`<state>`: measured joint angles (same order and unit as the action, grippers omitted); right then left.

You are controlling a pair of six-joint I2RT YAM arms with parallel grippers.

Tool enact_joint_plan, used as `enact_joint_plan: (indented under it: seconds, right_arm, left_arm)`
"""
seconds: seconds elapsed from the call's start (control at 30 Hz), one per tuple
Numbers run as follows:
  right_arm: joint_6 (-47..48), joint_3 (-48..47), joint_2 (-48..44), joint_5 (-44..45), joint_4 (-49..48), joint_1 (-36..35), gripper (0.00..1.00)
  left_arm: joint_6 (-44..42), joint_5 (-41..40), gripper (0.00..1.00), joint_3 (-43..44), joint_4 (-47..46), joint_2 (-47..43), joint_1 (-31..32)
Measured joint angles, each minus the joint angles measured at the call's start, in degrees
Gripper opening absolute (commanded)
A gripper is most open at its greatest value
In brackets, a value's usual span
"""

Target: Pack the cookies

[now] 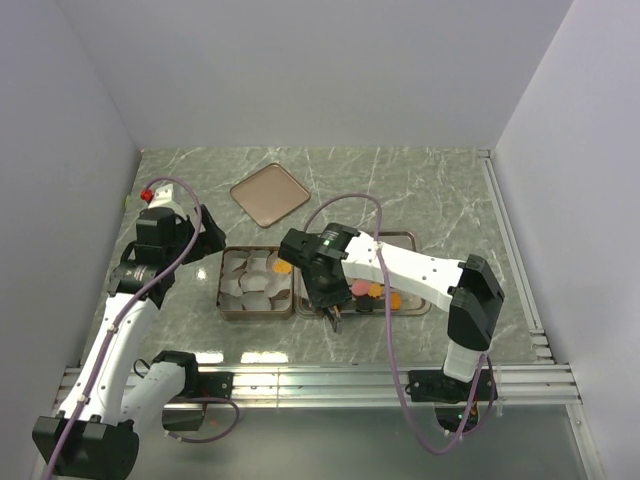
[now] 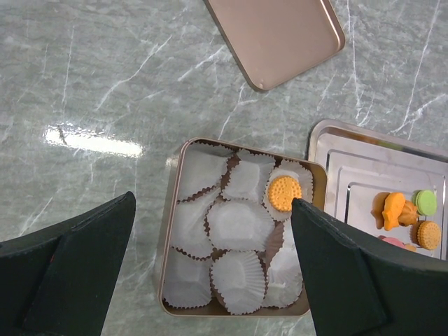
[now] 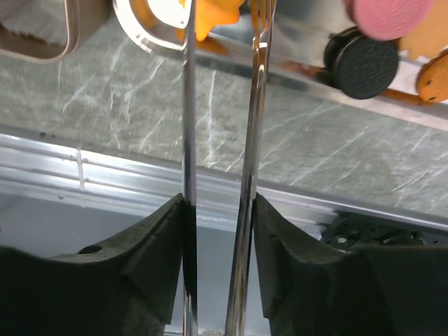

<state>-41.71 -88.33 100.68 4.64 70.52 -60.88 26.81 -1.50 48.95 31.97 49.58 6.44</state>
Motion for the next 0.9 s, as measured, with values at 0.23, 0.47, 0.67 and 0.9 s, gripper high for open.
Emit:
enact_joint_plan:
  seconds: [0.23, 0.47, 0.67, 0.9]
  right_arm:
    - [-0.7, 0.0, 0.2, -0.6, 0.6, -1.0, 0.36]
    - [0.4, -2.9, 0.2, 1.3, 4.2, 0.1, 0.35]
    - [2.4, -14.2, 1.3, 4.7, 6.8, 4.2, 0.35]
    - [4.2, -31.1, 5.5, 5.0, 6.9, 5.5, 0.34]
  left_arm:
    - [0.0, -0.2, 0.99, 0.0, 0.0, -0.3, 0.0]
    - [0.0, -0.4, 0.99, 0.0, 0.0, -0.9, 0.0]
    - [0.0, -0.9, 1.00, 0.0, 0.0, -1.8, 0.4]
    - [0.0, -1.0, 0.99, 0.0, 0.0, -2.1, 0.6]
